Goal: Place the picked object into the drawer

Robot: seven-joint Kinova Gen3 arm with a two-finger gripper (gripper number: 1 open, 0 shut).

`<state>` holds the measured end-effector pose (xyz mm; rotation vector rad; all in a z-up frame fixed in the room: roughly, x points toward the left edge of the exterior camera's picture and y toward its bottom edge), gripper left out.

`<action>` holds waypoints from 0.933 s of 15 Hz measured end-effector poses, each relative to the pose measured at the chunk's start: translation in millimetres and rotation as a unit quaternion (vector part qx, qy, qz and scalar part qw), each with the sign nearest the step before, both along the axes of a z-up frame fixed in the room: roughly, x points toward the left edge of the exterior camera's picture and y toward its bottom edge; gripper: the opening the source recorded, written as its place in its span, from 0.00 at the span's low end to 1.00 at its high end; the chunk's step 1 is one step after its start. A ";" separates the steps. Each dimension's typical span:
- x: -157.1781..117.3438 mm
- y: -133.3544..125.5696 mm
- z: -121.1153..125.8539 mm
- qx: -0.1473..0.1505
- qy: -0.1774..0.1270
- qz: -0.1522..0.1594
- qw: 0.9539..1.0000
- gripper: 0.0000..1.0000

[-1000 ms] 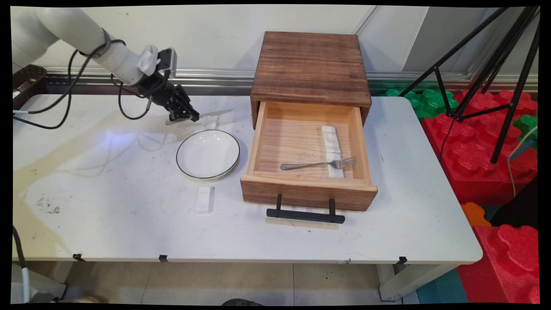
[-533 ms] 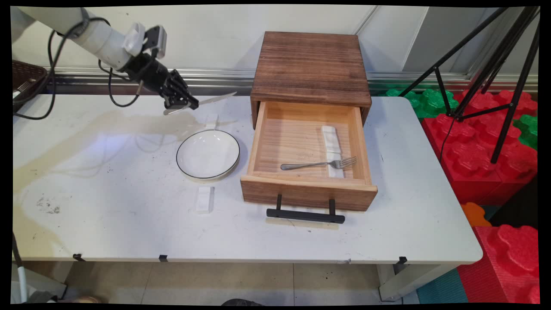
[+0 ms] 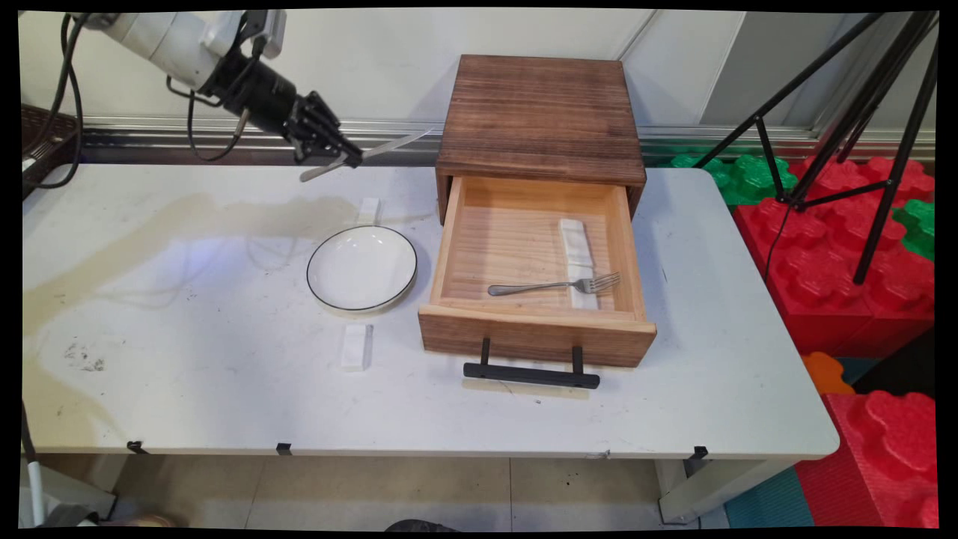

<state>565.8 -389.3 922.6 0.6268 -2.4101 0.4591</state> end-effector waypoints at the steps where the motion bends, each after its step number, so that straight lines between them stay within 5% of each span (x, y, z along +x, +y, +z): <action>1: -8.7 0.5 7.7 -0.005 0.009 -0.005 1.000 0.00; 14: -119.3 -32.0 31.5 -0.029 0.036 -0.014 0.999 0.00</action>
